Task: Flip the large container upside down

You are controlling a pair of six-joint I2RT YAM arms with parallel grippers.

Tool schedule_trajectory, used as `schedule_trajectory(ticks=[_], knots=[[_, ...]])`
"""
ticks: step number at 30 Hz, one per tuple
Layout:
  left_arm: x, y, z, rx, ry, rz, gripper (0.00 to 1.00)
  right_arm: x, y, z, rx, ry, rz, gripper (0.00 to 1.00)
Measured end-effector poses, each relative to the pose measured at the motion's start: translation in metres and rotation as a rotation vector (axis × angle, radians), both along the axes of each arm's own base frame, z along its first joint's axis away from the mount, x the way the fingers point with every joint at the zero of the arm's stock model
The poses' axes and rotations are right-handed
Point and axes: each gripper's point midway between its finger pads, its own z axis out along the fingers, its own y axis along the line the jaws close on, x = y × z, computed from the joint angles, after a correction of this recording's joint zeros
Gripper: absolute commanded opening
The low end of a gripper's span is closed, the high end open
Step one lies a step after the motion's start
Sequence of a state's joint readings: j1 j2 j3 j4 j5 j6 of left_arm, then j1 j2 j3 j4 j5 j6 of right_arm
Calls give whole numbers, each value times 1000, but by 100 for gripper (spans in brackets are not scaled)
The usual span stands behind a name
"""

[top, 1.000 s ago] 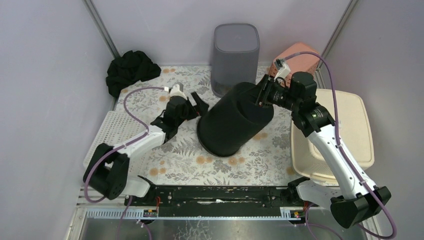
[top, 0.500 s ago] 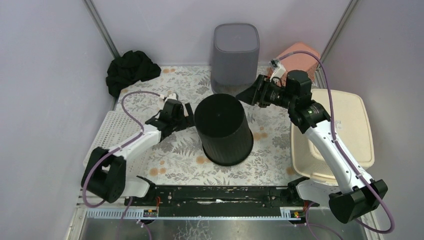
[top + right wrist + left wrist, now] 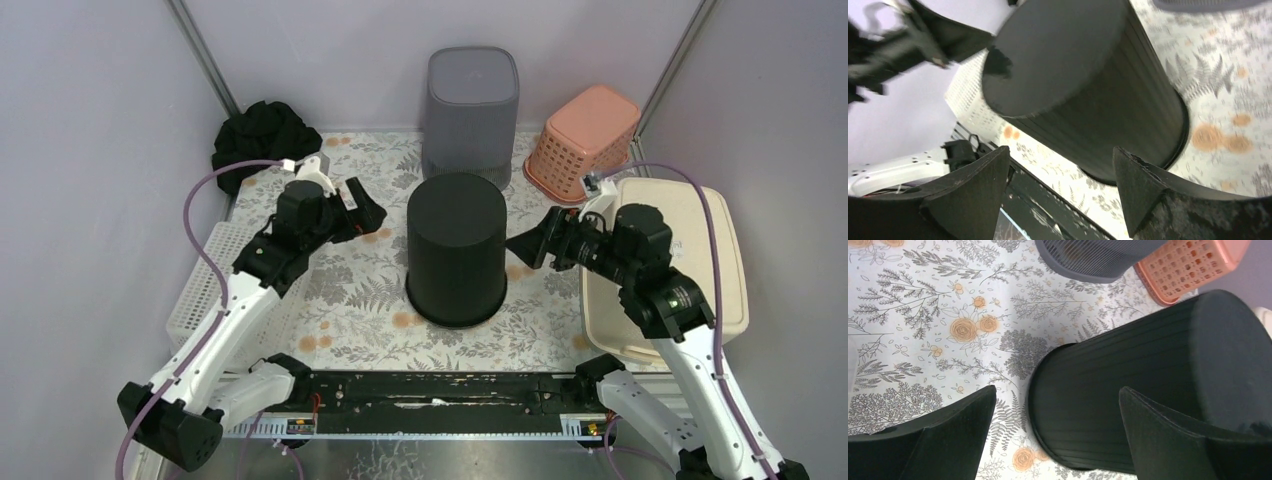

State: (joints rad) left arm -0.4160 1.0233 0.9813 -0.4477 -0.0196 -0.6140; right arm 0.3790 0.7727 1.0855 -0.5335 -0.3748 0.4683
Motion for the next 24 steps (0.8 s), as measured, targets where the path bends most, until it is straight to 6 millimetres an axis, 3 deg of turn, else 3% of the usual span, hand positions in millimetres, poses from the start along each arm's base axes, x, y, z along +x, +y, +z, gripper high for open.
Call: schedule_trajectory(ticks=[6,12,14,21,24], knots=[[-13,1,46,-32,-60,-26,100,-7,-7,-54,-66,137,-23,84],[-29,2,78,-69,-114,-58,100,-12,-10,-74,-84,170,-27,82],[-33,1,81,-77,-120,-68,100,-14,-10,-87,-87,188,-25,82],[-37,-3,78,-85,-104,-98,100,-20,-10,-167,-107,354,-44,82],[-38,-4,78,-87,-103,-102,100,-13,-6,-181,-95,376,-54,82]])
